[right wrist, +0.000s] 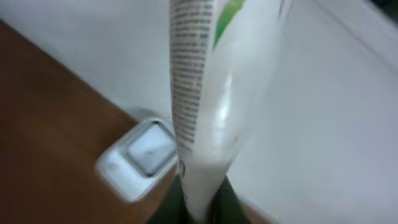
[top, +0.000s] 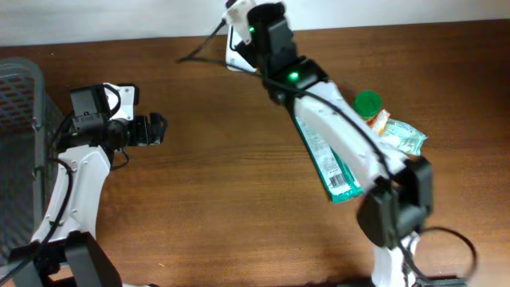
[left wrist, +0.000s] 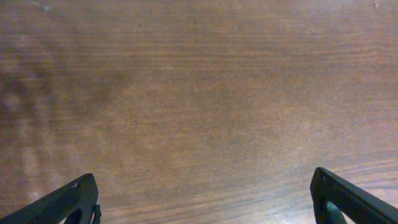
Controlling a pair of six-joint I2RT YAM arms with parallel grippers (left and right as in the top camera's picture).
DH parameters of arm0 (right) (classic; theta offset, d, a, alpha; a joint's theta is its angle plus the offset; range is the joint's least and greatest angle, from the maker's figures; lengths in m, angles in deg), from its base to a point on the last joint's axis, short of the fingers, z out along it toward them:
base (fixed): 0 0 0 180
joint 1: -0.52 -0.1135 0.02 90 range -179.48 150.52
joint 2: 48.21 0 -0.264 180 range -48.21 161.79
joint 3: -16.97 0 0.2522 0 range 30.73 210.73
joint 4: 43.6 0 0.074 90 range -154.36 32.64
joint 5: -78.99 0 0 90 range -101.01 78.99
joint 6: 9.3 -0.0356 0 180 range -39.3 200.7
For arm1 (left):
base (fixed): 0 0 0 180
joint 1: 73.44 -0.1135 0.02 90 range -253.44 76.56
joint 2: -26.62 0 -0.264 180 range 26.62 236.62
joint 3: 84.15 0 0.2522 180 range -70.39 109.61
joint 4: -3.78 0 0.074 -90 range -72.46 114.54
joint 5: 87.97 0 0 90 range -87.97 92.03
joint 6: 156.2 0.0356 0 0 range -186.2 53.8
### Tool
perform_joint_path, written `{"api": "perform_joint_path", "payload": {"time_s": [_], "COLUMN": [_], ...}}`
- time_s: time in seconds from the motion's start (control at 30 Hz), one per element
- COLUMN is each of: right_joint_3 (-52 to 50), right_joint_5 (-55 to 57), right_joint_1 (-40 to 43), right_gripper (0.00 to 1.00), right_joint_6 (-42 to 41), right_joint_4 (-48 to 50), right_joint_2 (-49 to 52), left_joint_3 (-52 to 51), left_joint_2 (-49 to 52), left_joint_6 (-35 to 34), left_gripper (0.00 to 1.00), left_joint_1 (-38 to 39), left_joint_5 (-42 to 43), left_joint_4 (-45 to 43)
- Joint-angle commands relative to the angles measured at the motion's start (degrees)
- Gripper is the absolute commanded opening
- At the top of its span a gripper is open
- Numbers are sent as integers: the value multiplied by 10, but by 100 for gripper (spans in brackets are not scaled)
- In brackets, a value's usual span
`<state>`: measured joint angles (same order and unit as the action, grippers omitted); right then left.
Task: Scan the item barcode
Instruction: 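Hold white tube up to the scanner with right gripper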
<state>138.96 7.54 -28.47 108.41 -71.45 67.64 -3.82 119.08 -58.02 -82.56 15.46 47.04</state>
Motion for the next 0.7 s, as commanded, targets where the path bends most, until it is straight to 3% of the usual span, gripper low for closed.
{"api": "perform_joint_path", "payload": {"time_s": [0.0, 0.1, 0.17, 0.4, 0.53, 0.67], "right_joint_3": [12, 12, 12, 12, 12, 12], "right_joint_5": [134, 169, 168, 193, 183, 179], "right_joint_1": [-2, 5, 18, 24, 19, 12], "right_gripper": [4, 4, 4, 4, 4, 4], "right_joint_6": [197, 305, 310, 315, 428, 435], "right_joint_4": [117, 266, 313, 282, 283, 283], "right_joint_2": [87, 173, 207, 235, 235, 235], "left_joint_3": [3, 3, 3, 3, 3, 3], "left_joint_2": [-1, -1, -1, -1, -1, -1], "left_joint_6": [11, 11, 11, 11, 11, 11], "left_gripper": [99, 99, 99, 99, 99, 99], "left_joint_1": [-2, -2, -2, -2, -2, -2], "left_joint_5": [2, 2, 2, 2, 2, 2], "left_joint_4": [1, 1, 1, 1, 1, 1]}}
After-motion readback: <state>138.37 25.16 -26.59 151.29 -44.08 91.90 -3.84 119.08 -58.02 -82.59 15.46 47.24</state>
